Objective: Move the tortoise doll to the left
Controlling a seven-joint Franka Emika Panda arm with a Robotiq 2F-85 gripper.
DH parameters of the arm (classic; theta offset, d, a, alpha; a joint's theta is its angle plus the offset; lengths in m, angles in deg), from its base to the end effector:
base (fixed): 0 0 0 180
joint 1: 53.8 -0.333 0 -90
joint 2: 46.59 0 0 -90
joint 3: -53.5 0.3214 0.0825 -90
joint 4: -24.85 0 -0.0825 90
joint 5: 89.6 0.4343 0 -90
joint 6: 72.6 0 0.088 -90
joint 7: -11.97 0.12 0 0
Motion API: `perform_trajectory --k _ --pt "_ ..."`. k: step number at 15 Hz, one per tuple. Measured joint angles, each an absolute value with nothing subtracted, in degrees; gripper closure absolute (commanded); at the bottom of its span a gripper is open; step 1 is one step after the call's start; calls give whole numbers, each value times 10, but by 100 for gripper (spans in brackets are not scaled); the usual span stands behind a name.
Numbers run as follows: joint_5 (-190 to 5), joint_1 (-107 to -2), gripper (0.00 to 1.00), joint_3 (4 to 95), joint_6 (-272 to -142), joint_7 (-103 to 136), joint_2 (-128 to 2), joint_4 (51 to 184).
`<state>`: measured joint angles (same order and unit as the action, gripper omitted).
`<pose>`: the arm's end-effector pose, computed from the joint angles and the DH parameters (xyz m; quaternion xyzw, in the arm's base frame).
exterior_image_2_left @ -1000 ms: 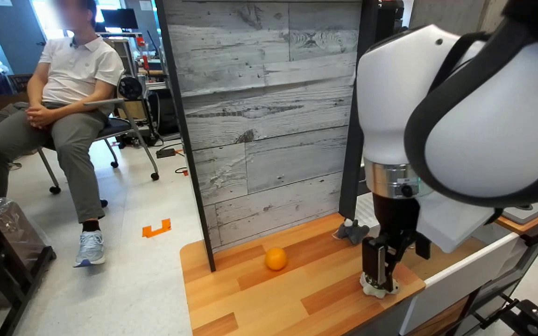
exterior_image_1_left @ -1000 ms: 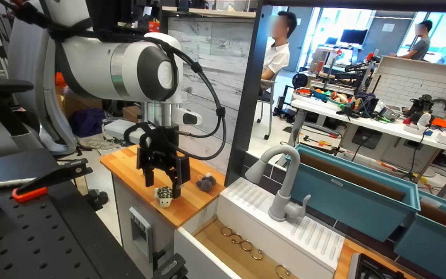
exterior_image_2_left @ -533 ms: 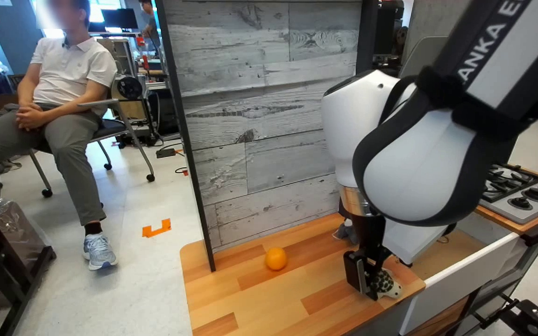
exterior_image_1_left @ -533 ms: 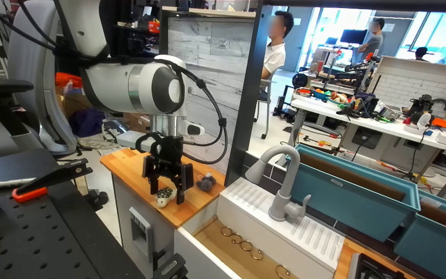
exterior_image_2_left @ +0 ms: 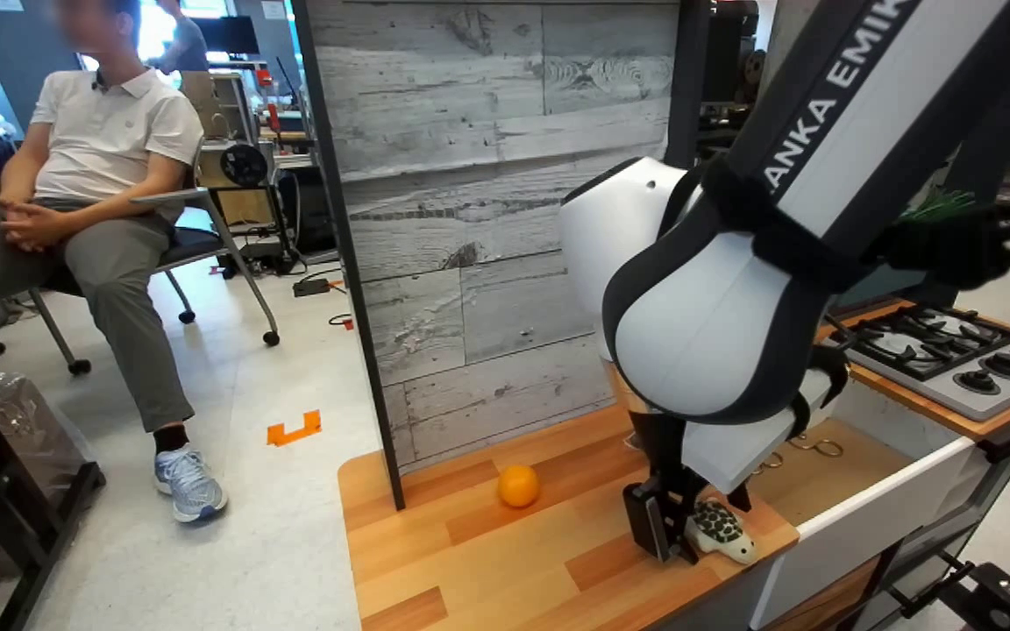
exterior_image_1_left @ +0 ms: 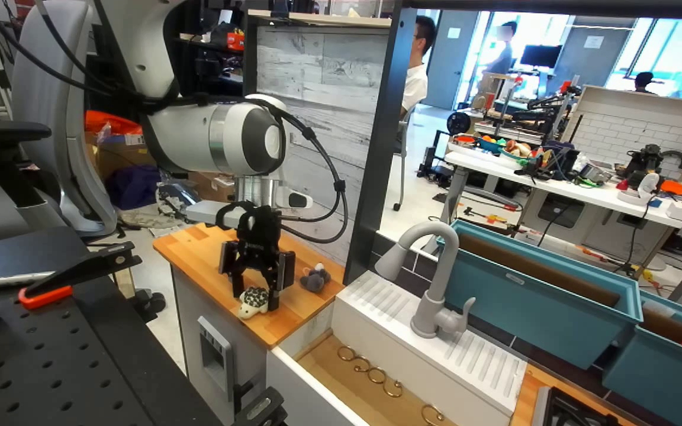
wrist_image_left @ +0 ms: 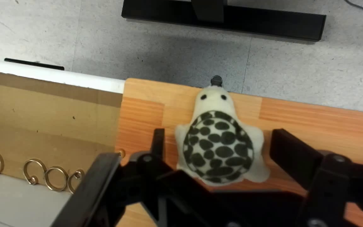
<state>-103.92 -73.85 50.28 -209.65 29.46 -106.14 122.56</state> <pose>0.5816 0.1677 -0.0856 0.9741 0.1083 -0.1395 0.1412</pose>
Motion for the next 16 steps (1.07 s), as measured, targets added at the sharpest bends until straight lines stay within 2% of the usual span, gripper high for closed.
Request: perform_trajectory --k 7,10,12,16 --pt "-1041 -740 100 504 -2097 291 -1048 1225" --pt "-1045 -753 97 504 -2097 290 -1028 1235" --pt "-1053 -768 99 504 -2097 291 -1018 1237" --pt "-1061 -799 98 504 -2097 293 -1013 1235"
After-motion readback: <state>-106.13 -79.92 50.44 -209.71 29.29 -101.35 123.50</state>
